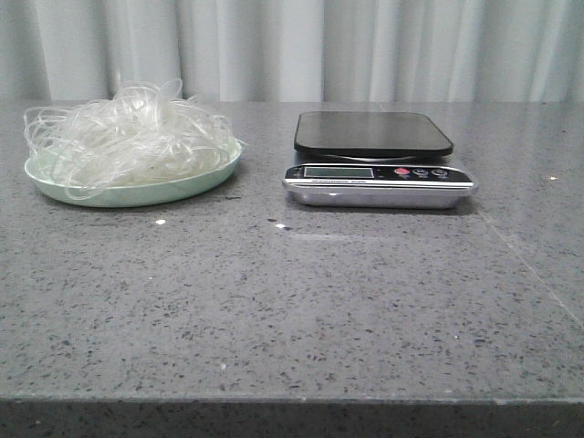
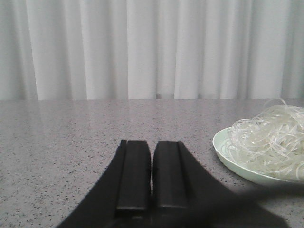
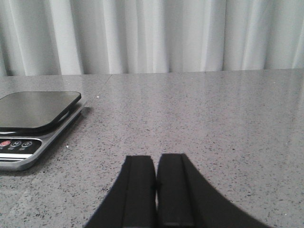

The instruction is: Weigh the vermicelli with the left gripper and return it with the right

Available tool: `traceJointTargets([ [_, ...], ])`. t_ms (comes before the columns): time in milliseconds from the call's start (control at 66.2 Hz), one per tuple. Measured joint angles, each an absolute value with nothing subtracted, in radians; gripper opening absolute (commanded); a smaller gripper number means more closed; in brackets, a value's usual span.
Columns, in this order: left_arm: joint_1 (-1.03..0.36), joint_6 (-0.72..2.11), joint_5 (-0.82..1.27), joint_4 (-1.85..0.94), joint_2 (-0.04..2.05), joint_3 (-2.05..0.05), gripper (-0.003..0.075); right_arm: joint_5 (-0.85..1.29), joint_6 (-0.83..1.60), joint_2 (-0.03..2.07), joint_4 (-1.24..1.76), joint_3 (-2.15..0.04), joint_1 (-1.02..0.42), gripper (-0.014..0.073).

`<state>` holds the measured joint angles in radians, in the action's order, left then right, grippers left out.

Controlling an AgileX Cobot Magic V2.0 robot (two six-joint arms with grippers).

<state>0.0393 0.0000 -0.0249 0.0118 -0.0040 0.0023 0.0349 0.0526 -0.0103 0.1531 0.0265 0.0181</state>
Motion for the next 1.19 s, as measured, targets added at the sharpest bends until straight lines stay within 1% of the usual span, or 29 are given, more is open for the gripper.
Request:
traceJointTargets([
  [937,0.039,0.0,-0.029,0.016,-0.004,0.002,0.0127,0.035,0.053,-0.01,0.153,0.027,0.018,0.0178],
  [1028,0.039,0.0,-0.093,0.016,-0.004,0.002,0.0127,0.035,0.053,-0.01,0.153,0.027,0.018,0.0178],
  [1043,0.039,0.0,-0.147,0.016,-0.004,0.002,0.0127,0.035,0.053,-0.01,0.153,0.027,0.018,0.0178],
  [1058,0.039,0.0,-0.147,0.016,-0.004,0.002,0.0127,0.035,0.053,-0.01,0.153,0.027,0.018,0.0178],
  [1103,0.039,0.0,-0.249,0.0,-0.004,0.002,0.0127,0.035,0.053,-0.01,0.153,0.027,0.018,0.0178],
  [1194,0.039,0.0,-0.343,-0.047,-0.004,-0.018,0.0127,0.035,0.053,-0.01,0.153,0.027,0.018,0.0178],
])
